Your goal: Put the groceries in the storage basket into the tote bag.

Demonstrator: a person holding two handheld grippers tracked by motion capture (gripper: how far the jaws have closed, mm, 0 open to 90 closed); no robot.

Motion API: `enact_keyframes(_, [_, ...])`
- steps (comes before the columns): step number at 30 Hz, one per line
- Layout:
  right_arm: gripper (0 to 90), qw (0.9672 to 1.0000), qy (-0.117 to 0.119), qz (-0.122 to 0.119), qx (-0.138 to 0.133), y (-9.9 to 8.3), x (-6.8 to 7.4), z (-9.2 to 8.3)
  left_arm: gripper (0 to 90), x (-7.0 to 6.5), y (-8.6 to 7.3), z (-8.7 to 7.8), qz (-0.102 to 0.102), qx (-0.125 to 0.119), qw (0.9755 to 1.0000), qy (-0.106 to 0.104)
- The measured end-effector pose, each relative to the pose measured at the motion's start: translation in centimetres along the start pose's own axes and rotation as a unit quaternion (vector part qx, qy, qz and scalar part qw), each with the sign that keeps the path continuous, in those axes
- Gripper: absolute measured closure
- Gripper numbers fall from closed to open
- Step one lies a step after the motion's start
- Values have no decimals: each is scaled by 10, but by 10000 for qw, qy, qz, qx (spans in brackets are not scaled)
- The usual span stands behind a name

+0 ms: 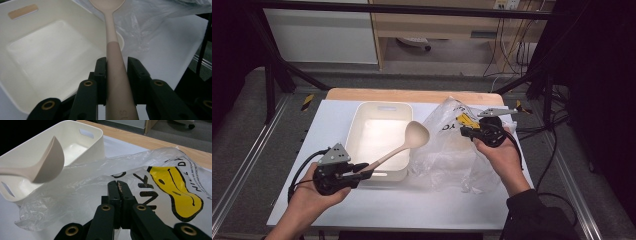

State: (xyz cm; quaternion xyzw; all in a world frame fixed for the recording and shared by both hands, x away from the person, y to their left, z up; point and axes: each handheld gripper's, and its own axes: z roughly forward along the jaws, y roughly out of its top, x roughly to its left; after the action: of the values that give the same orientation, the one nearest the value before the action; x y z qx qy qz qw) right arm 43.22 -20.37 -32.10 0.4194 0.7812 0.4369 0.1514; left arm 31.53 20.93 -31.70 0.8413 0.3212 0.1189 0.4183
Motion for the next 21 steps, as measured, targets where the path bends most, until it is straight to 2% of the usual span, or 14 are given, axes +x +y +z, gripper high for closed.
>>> enact_keyframes(9, [900,10000,8,-35,11,0,0,2,705,-25,6,16,110,100,9987,-480])
enact_keyframes(13, [900,10000,6,-33,10,0,0,2,705,-33,8,27,204,209,9980,-552])
enact_keyframes(21, [900,10000,64,-5,-7,1,1,0,705,-40,9,53,274,388,9970,-617])
